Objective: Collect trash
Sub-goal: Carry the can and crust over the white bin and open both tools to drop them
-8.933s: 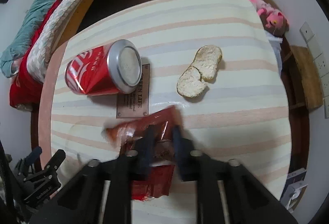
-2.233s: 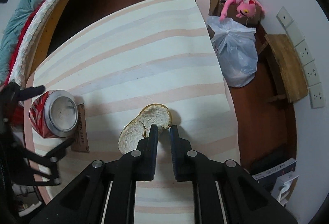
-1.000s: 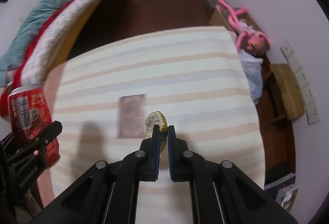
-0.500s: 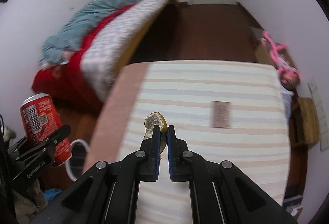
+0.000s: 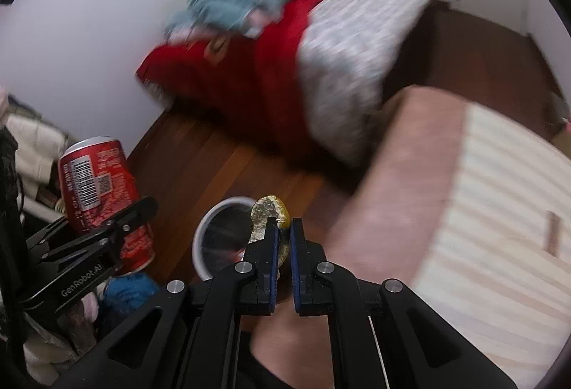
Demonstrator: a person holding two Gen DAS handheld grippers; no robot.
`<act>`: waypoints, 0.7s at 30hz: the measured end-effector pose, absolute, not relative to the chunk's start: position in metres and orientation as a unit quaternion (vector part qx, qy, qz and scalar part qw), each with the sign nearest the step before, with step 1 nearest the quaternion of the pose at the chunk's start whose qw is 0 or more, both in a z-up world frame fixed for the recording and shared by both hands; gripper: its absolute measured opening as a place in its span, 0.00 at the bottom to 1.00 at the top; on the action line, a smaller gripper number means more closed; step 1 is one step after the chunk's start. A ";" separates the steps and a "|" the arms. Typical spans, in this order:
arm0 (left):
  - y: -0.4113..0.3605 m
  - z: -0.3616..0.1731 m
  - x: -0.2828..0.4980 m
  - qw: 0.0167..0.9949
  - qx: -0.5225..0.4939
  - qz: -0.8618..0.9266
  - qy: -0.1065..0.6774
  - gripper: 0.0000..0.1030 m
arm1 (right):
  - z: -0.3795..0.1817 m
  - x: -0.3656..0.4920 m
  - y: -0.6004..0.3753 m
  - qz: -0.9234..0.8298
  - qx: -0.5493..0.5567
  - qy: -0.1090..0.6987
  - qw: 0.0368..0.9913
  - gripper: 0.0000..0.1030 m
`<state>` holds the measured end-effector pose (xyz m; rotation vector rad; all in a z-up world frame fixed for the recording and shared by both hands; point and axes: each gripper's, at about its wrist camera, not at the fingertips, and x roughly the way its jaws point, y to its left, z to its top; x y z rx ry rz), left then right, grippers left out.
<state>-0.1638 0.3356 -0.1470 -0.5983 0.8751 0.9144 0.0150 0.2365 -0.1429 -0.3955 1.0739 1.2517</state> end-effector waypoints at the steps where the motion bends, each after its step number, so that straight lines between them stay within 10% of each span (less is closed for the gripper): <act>1: 0.348 -0.161 -0.174 0.755 -0.293 0.422 0.408 0.42 | -0.153 0.007 0.248 0.557 -0.182 0.480 0.653 0.06; 14: 0.465 -0.321 -0.228 0.640 -0.490 0.387 0.448 0.43 | -0.319 -0.071 0.399 0.523 -0.301 0.560 0.567 0.06; 18: 0.471 -0.330 -0.239 0.627 -0.502 0.397 0.445 0.94 | -0.352 -0.073 0.422 0.515 -0.315 0.587 0.539 0.06; 21: 0.466 -0.327 -0.259 0.613 -0.504 0.416 0.445 0.97 | -0.370 -0.081 0.434 0.521 -0.325 0.598 0.516 0.07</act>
